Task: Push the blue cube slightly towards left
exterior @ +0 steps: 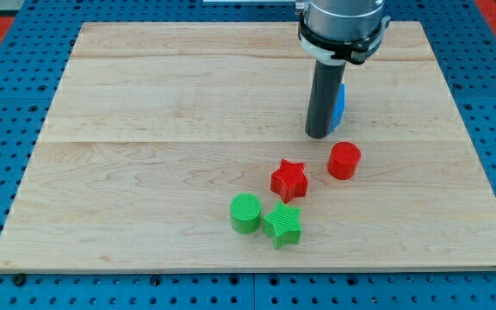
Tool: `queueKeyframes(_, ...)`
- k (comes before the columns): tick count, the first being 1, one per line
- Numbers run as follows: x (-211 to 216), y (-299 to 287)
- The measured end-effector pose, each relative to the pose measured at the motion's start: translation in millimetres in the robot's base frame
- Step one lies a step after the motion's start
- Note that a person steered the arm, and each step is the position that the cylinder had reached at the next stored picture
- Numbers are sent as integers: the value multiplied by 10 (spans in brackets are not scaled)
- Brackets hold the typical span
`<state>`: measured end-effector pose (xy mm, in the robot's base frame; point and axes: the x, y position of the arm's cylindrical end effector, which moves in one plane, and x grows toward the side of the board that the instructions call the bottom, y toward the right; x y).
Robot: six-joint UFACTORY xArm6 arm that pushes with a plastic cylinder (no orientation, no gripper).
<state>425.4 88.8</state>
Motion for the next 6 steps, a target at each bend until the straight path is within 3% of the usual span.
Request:
queueKeyframes(3, -353, -177)
queueKeyframes(4, -407, 206)
queueKeyframes(6, -398, 227)
